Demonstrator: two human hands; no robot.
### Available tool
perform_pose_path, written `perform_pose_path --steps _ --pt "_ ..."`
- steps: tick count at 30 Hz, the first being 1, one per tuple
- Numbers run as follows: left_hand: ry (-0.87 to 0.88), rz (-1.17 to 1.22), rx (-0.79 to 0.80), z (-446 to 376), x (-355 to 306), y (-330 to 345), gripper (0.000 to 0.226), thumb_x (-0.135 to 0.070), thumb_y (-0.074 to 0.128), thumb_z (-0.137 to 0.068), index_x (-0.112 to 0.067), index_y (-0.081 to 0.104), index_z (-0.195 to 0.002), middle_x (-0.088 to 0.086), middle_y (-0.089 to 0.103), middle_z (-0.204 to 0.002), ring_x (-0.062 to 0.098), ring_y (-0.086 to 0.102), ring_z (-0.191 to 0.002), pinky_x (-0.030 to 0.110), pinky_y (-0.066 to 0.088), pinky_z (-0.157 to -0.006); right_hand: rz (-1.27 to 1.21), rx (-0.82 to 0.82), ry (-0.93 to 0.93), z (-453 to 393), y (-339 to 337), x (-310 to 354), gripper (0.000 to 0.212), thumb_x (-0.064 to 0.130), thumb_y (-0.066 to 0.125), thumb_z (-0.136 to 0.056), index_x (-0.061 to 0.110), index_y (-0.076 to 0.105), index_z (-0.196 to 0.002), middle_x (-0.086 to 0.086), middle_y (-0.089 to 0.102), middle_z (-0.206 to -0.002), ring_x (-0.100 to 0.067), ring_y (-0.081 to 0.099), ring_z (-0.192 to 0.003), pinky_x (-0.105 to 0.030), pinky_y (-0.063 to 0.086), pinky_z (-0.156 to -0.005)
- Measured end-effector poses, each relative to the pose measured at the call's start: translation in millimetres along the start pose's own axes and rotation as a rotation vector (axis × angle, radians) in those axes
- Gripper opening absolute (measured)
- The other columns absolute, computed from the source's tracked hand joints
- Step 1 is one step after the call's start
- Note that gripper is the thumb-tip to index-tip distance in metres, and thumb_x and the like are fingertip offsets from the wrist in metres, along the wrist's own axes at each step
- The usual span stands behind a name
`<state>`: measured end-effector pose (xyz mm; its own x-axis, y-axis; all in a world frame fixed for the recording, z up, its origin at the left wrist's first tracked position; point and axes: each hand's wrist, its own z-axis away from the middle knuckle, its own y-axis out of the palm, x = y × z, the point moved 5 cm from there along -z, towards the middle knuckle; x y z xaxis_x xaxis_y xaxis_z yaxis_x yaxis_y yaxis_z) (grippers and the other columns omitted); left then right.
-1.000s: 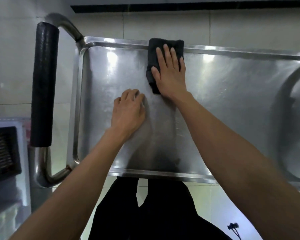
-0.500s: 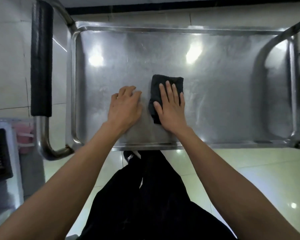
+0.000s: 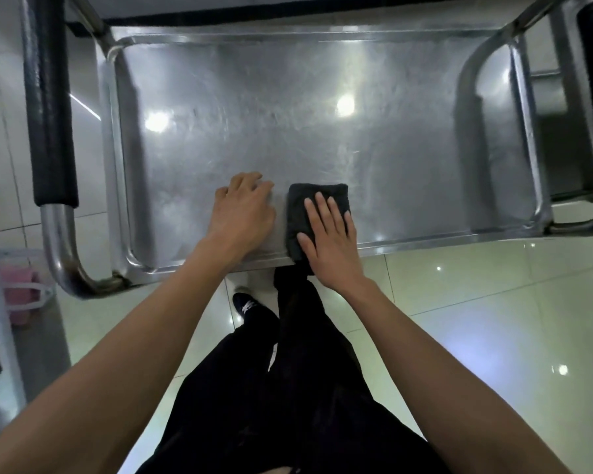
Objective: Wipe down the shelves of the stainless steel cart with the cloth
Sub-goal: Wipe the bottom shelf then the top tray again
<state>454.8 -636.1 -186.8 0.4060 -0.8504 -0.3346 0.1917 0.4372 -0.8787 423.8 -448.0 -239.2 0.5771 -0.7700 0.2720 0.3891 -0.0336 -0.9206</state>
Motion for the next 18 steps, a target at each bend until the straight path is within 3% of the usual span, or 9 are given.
perform_pose_path --steps 5,18 --pt "-0.007 0.059 -0.109 -23.5 -0.2 -8.2 0.039 -0.024 0.051 -0.097 -0.018 0.054 -0.136 0.006 0.044 -0.151 0.026 0.033 -0.142 0.05 0.032 -0.112 -0.039 -0.018 0.037 -41.2 -7.8 -8.7 0.062 0.049 0.02 -0.107 0.026 0.001 -0.161 0.002 -0.005 -0.169 -0.016 -0.01 -0.154 -0.047 -0.003 -0.125" --pt "-0.138 0.018 -0.126 -122.0 -10.2 -26.4 0.04 -0.03 0.046 -0.1 -0.017 0.056 -0.137 0.006 0.049 -0.148 0.026 0.041 -0.138 0.048 0.038 -0.109 -0.012 -0.014 -0.095 -228.7 -67.2 -28.0 0.063 0.049 0.018 -0.105 0.024 0.002 -0.161 -0.001 -0.002 -0.169 -0.018 -0.004 -0.155 -0.048 -0.002 -0.124"
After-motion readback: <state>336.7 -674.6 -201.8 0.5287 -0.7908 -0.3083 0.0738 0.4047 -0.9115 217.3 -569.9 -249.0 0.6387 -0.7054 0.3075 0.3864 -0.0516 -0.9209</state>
